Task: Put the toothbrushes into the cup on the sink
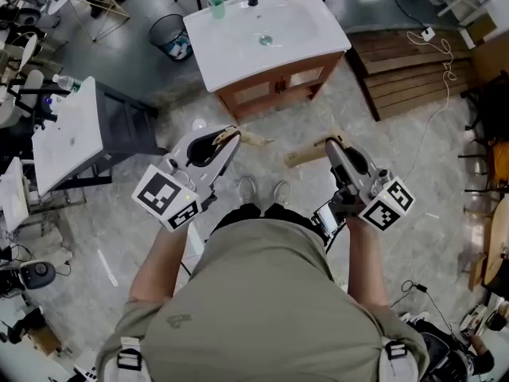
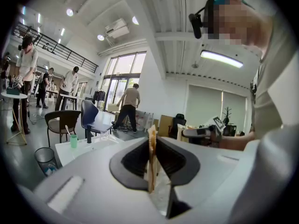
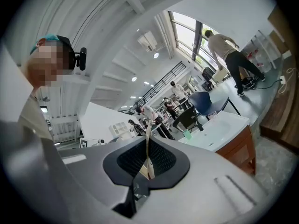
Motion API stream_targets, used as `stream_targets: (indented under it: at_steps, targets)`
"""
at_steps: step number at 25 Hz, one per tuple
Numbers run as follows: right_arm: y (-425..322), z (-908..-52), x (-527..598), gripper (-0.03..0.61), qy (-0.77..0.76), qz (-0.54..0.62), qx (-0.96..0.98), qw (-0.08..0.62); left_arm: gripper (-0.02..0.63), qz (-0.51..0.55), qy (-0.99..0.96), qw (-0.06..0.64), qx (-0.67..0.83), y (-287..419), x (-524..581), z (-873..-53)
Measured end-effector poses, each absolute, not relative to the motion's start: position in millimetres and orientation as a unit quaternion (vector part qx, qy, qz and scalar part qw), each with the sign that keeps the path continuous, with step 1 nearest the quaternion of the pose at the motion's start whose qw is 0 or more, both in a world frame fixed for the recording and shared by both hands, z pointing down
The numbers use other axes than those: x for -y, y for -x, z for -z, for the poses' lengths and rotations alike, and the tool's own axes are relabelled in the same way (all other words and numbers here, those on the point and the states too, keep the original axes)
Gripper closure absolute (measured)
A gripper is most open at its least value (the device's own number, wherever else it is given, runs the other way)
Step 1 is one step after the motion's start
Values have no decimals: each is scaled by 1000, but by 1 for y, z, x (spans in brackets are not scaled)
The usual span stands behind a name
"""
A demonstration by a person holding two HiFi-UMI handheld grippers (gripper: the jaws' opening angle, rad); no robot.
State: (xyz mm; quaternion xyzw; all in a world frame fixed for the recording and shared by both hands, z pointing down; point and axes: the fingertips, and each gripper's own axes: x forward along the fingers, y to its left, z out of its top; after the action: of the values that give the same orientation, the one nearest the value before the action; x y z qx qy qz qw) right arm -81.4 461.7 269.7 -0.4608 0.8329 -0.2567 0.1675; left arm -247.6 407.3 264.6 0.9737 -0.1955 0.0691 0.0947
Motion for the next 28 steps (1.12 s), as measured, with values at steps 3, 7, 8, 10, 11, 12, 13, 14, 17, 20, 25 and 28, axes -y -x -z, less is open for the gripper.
stream_targets:
  at_steps: [3, 7, 8, 10, 11, 12, 13, 14, 17, 20, 25, 28]
  targets:
    - [75, -270, -464, 561, 458, 257, -834, 169, 566, -69, -974, 93, 197, 242, -411, -264]
    - [64, -273, -466, 561, 458, 259, -833, 169, 566, -68, -973, 91, 203, 234, -414, -264]
    - [60, -274, -466, 561, 459, 260, -832, 169, 566, -68, -972, 91, 204, 231, -414, -263]
    - [51, -276, -466, 561, 461, 262, -831, 168, 566, -66, -972, 89, 206, 225, -416, -261]
    - [47, -275, -466, 563, 461, 262, -830, 170, 566, -66, -972, 87, 206, 222, -416, -260]
    - [43, -275, -467, 563, 461, 262, -830, 172, 566, -65, -972, 86, 207, 219, -417, -259]
    - [40, -274, -467, 563, 460, 262, -830, 174, 566, -65, -972, 85, 208, 216, -418, -258]
    - [36, -273, -467, 563, 460, 261, -831, 175, 566, -64, -972, 84, 208, 213, -419, -257]
    - [28, -275, -468, 563, 463, 253, -833, 167, 566, -64, -972, 82, 209, 205, -421, -257]
    - [21, -279, -467, 563, 464, 252, -834, 159, 566, -65, -972, 83, 210, 196, -422, -258]
    - [15, -283, -464, 563, 468, 244, -839, 135, 566, -67, -970, 87, 215, 189, -419, -261]
    - [15, -286, -459, 563, 465, 246, -840, 129, 566, -68, -969, 94, 216, 186, -415, -265]
